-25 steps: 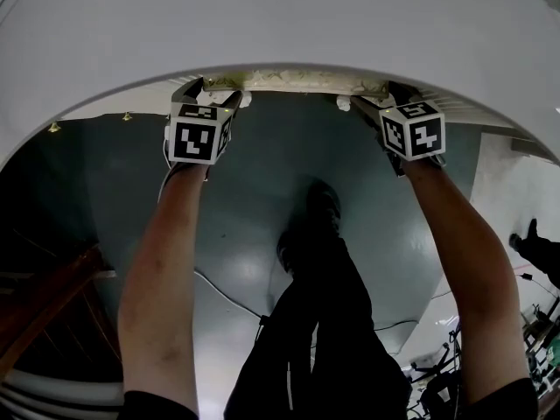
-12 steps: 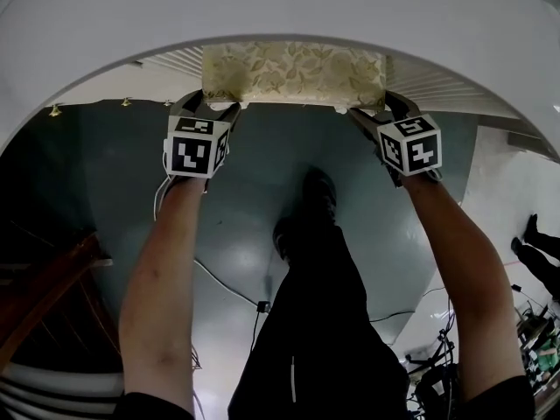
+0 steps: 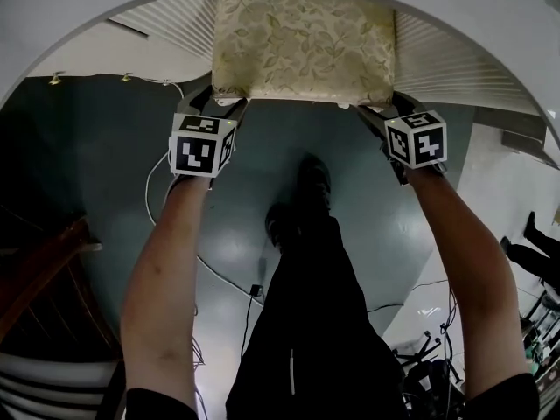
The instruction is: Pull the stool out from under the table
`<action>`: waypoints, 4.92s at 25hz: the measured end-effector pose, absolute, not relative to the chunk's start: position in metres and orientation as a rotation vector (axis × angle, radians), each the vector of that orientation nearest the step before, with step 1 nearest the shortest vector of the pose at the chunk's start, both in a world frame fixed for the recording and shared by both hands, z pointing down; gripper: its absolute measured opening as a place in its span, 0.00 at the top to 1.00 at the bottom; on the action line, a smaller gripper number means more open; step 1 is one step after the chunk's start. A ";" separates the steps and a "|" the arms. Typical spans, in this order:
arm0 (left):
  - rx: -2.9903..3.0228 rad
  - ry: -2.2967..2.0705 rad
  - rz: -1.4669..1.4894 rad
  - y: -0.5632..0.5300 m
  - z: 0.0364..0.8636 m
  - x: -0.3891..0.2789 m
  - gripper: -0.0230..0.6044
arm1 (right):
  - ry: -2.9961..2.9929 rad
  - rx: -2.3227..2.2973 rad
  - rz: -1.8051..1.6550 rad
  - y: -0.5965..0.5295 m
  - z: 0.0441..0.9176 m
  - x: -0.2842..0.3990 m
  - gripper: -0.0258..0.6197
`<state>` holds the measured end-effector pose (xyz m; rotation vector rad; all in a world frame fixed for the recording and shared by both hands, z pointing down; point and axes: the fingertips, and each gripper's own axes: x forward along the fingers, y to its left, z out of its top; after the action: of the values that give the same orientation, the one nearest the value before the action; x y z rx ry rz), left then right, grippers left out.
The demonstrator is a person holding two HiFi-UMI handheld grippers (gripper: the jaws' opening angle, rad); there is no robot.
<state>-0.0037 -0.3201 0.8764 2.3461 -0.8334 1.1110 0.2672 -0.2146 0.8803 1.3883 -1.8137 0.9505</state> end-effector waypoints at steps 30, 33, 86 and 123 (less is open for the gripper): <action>2.289 -0.769 1.163 -0.303 0.892 -0.004 0.48 | -1.916 1.238 0.954 -0.226 0.893 0.271 0.44; 2.274 -0.769 1.166 -0.300 0.890 -0.006 0.51 | -1.886 1.195 0.939 -0.229 0.894 0.274 0.46; 1.935 -0.807 1.388 -0.286 0.889 -0.013 0.54 | -1.754 0.829 1.236 -0.220 0.883 0.276 0.48; 2.178 -1.294 0.686 -0.221 0.365 0.047 0.69 | -2.326 0.863 1.159 -0.167 0.443 0.244 0.65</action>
<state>0.0472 -0.2211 0.3648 2.1775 -1.2942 0.6864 0.2436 -0.1671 0.4429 0.8630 -2.3257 1.1592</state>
